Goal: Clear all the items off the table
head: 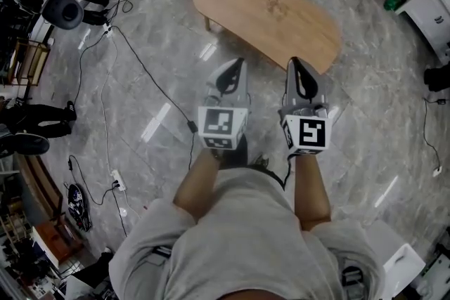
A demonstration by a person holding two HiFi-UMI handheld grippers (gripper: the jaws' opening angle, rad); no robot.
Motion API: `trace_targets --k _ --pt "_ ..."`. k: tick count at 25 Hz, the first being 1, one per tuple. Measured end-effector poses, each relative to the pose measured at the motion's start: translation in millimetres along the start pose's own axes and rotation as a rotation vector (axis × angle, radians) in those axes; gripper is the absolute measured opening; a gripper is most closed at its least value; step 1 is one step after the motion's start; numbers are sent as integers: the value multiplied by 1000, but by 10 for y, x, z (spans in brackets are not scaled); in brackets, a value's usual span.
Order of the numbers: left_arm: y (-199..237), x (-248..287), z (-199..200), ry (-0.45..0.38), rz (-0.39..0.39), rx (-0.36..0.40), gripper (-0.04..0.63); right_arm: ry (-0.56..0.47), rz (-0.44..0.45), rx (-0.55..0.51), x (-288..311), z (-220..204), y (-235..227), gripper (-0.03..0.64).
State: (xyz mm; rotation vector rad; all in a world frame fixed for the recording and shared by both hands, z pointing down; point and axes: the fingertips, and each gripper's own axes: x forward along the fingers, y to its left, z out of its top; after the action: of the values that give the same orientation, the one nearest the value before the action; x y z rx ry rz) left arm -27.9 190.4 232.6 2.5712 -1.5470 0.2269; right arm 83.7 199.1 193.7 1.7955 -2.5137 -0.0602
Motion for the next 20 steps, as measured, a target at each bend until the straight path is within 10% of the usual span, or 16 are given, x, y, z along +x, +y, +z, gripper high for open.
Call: trace_targets --k 20 --pt "1391 1008 304 -13 -62 -41 20 19 -51 -38 1599 228 -17 6"
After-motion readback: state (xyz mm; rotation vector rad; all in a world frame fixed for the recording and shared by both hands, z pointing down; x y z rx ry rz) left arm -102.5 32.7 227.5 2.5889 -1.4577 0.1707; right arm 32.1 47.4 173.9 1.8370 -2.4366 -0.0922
